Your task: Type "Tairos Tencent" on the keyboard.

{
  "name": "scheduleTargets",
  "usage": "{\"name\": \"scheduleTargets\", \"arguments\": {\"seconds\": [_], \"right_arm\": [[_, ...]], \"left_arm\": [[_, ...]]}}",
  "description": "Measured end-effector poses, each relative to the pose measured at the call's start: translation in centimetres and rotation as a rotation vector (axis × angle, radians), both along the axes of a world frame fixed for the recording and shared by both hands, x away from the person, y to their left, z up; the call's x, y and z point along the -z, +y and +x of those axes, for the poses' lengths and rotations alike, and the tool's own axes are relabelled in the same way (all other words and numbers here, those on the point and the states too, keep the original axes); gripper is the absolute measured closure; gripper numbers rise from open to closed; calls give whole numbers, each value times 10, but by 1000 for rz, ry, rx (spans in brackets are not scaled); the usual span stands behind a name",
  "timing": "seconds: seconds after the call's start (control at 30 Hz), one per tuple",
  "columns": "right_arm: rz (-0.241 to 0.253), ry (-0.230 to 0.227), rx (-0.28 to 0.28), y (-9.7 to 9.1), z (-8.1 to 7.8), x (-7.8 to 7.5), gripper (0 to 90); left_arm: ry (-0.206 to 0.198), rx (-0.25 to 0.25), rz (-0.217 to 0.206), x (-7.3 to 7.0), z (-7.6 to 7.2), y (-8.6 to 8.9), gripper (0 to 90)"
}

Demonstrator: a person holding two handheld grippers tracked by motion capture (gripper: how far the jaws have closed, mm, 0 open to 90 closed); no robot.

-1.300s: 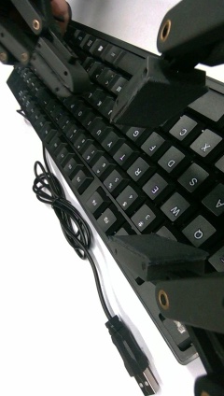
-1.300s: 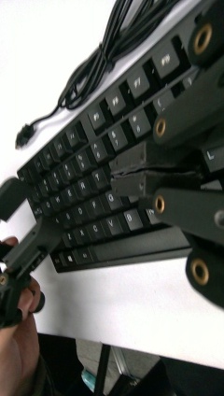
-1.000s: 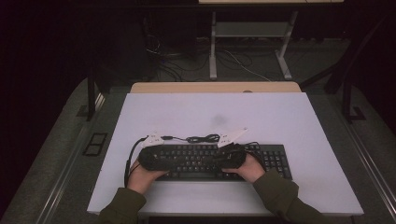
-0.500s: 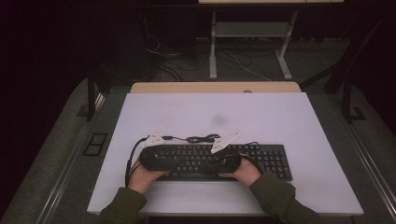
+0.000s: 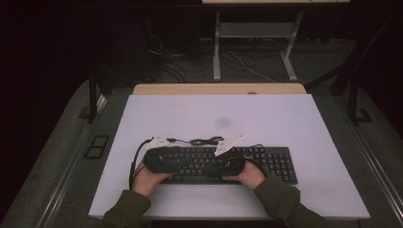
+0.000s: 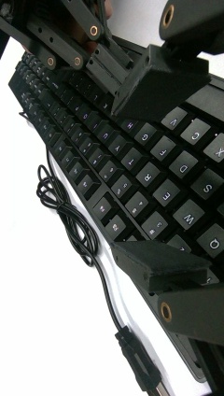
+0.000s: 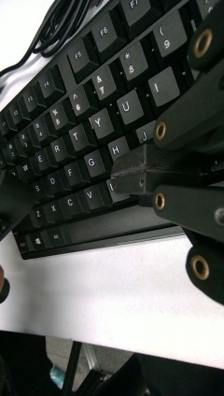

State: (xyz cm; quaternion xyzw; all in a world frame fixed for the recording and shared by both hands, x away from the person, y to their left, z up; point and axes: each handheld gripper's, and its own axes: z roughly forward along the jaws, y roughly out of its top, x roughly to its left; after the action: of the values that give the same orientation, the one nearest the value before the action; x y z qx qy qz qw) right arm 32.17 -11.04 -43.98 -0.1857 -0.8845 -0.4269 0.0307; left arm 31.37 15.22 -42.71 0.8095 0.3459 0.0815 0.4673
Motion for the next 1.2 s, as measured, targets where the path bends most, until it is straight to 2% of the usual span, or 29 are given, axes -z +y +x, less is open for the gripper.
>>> {"name": "scheduleTargets", "arguments": {"seconds": [0.23,0.67,0.87,1.07,1.2], "right_arm": [[29,-3,13,-5,2,-4,839],[94,-6,92,-25,12,-12,625],[118,-5,135,-33,17,-13,448],[131,-17,173,-36,20,-12,324],[136,-24,190,-38,21,-12,281]], "left_arm": [[2,6,-3,0,2,-4,341],[-1,49,14,-1,6,-17,710],[19,73,24,1,8,-24,862],[40,79,46,6,10,-32,888],[48,86,59,8,11,-35,888]]}}
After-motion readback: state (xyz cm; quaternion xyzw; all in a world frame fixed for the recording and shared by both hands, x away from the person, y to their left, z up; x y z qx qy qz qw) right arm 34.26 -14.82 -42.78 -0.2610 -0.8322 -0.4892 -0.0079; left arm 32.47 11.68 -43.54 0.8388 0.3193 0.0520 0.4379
